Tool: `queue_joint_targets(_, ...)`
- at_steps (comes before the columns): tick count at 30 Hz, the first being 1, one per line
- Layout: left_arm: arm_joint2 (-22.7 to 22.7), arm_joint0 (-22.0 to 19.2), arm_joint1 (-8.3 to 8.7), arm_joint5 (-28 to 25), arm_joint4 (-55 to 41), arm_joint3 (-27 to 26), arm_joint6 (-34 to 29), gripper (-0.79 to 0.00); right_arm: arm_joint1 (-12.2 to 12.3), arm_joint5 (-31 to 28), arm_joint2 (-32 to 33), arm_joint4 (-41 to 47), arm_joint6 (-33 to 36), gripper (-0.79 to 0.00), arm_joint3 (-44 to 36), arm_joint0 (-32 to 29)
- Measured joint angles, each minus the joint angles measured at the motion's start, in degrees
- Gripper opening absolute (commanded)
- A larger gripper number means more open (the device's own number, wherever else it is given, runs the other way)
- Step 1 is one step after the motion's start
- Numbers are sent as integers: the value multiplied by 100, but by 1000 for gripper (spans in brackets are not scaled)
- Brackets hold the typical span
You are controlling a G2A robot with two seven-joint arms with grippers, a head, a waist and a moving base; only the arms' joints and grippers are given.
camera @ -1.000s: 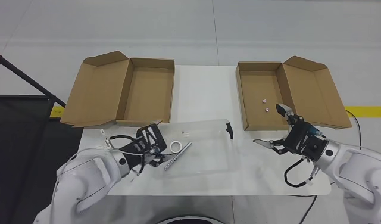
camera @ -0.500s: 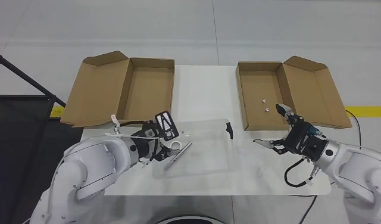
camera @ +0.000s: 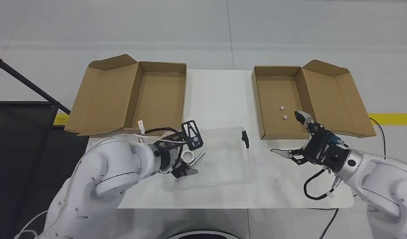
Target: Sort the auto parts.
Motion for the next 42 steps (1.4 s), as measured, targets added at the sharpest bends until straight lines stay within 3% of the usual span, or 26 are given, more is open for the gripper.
queue_joint_targets(6, 408, -818, 279, 533, -790, 351, -528, 0, 0, 0, 0, 0, 0, 0, 0, 0)
queue_joint_targets(21, 414, -821, 286, 552, -779, 363, -514, 0, 0, 0, 0, 0, 0, 0, 0, 0)
queue_joint_targets(27, 606, -817, 270, 844, -917, 459, -384, 0, 0, 0, 0, 0, 0, 0, 0, 0)
queue_joint_targets(31, 665, -943, 273, 1099, -1092, 540, -679, -99, 0, 0, 0, 0, 0, 0, 0, 0)
queue_joint_targets(34, 690, -975, 279, 1270, -1103, 693, -756, -108, 0, 0, 0, 0, 0, 0, 0, 0)
queue_joint_targets(37, 672, -975, 286, 1322, -1060, 909, -593, -286, 0, 0, 0, 0, 0, 0, 0, 0)
queue_joint_targets(38, 668, -961, 288, 1320, -1057, 985, -513, -308, 0, 0, 0, 0, 0, 0, 0, 0)
queue_joint_targets(41, 709, -913, 292, 1230, -999, 1233, -267, -206, 0, 0, 0, 0, 0, 0, 0, 0)
queue_joint_targets(42, 757, -911, 296, 1221, -832, 1305, -208, -222, 0, 0, 0, 0, 0, 0, 0, 0)
